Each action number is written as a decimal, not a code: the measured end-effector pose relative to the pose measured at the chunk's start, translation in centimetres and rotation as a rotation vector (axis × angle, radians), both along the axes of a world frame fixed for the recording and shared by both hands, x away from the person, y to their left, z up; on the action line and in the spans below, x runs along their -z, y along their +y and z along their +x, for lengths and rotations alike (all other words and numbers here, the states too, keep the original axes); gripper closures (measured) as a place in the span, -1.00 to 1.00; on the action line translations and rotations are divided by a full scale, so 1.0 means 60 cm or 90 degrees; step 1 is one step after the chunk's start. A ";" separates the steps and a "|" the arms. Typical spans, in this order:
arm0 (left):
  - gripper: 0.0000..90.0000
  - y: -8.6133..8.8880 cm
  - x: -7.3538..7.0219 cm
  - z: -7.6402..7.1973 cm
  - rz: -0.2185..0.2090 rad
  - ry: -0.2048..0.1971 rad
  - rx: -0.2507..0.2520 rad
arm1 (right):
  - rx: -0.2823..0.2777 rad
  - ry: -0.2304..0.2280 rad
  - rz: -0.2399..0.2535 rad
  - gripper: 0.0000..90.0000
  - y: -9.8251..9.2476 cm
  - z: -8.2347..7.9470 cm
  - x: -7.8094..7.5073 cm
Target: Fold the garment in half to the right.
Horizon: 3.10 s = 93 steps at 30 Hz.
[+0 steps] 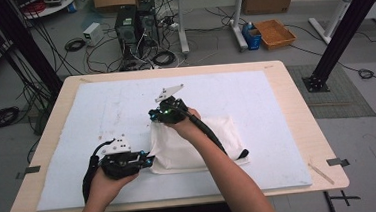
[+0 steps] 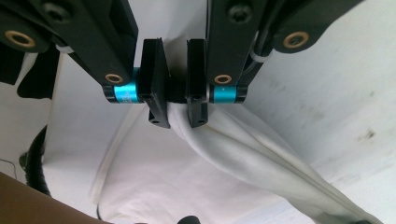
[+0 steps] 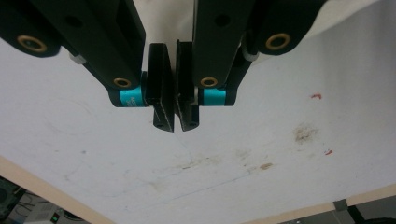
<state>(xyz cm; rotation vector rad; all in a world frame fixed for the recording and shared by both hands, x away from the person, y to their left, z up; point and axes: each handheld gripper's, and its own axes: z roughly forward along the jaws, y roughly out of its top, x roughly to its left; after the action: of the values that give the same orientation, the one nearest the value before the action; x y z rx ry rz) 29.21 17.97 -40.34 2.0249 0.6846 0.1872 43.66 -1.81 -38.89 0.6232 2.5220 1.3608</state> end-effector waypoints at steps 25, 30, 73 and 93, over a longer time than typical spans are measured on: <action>0.78 -0.199 -0.022 0.057 0.037 0.030 0.139 | 0.101 -0.013 0.016 0.94 -0.212 -0.020 0.000; 0.78 -0.238 -0.018 0.067 0.050 0.035 0.160 | 0.122 -0.013 0.007 0.94 -0.243 -0.023 0.005; -0.07 -0.129 0.014 0.082 0.036 0.003 -0.013 | 0.168 -0.006 -0.039 -0.07 -0.354 -0.121 0.041; -0.23 0.016 0.035 0.073 0.013 -0.005 -0.140 | 0.118 0.062 -0.065 0.23 -0.362 -0.190 0.068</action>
<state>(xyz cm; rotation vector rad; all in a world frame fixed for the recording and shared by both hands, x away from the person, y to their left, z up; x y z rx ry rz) 33.59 18.93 -42.47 1.9644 0.9041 0.3324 32.26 -23.52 -42.97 0.8978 2.5149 1.1572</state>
